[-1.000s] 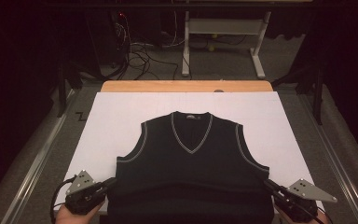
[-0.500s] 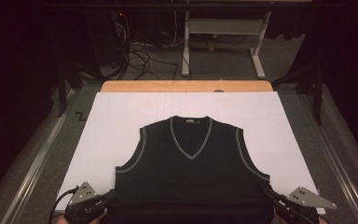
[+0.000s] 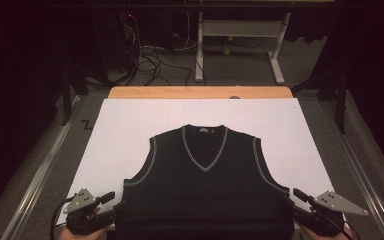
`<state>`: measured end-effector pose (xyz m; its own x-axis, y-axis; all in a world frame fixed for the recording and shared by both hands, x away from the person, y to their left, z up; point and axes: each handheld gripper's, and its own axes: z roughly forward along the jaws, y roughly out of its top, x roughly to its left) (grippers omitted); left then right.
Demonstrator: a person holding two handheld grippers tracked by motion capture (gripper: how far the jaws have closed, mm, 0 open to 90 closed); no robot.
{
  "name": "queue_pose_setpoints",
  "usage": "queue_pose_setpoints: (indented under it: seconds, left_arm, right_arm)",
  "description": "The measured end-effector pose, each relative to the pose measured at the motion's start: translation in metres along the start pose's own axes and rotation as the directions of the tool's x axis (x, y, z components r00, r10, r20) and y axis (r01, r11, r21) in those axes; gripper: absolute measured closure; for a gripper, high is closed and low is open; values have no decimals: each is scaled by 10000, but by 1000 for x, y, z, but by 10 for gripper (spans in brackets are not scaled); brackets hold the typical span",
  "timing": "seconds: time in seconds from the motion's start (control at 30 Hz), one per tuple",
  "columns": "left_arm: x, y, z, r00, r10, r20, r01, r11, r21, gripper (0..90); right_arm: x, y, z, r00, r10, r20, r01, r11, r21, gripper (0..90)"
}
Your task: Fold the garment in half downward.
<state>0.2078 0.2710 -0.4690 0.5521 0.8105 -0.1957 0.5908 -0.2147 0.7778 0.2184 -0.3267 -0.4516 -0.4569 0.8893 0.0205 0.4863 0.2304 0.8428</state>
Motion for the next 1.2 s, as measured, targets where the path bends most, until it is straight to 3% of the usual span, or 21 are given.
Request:
queue_pose_setpoints:
  seconds: [0.17, 0.23, 0.33, 0.5, 0.77, 0.93, 1.03, 1.2]
  left_arm:
    - [9, 16, 11, 9995, -229, -230, 222, 9993, -299, 299]
    - [11, 24, 18, 9997, -221, -48, 220, 9995, -234, 290]
    - [16, 38, 28, 10000, -89, 34, 90, 9997, -218, 288]
    - [23, 61, 41, 9998, -137, -144, 129, 9987, -490, 176]
    - [30, 87, 61, 9997, -213, -137, 204, 9977, -649, 111]
    - [33, 104, 78, 9990, 8, -437, -22, 9995, -329, 0]
    - [33, 113, 84, 9986, 141, -517, -158, 9994, -321, 0]
    - [41, 131, 93, 9988, -292, -392, 280, 9991, -323, 0]
  right_arm:
    - [-7, 7, 14, 9998, 83, 156, -80, 9997, -221, 406]
    - [-10, 12, 20, 9997, 155, 179, -149, 9994, -313, 362]
    - [-17, 23, 32, 9995, 322, 32, -321, 9989, -353, 275]
    - [-26, 46, 56, 9986, 471, 255, -461, 9981, -406, 159]
    - [-26, 70, 81, 9992, 266, 301, -255, 9990, -368, 70]
    - [-26, 84, 94, 9993, 89, 367, -73, 9990, -438, 4]
    - [-29, 90, 99, 9993, 159, 325, -142, 9986, -507, 3]
    - [-30, 98, 108, 9989, 84, 460, -67, 9993, -370, 4]
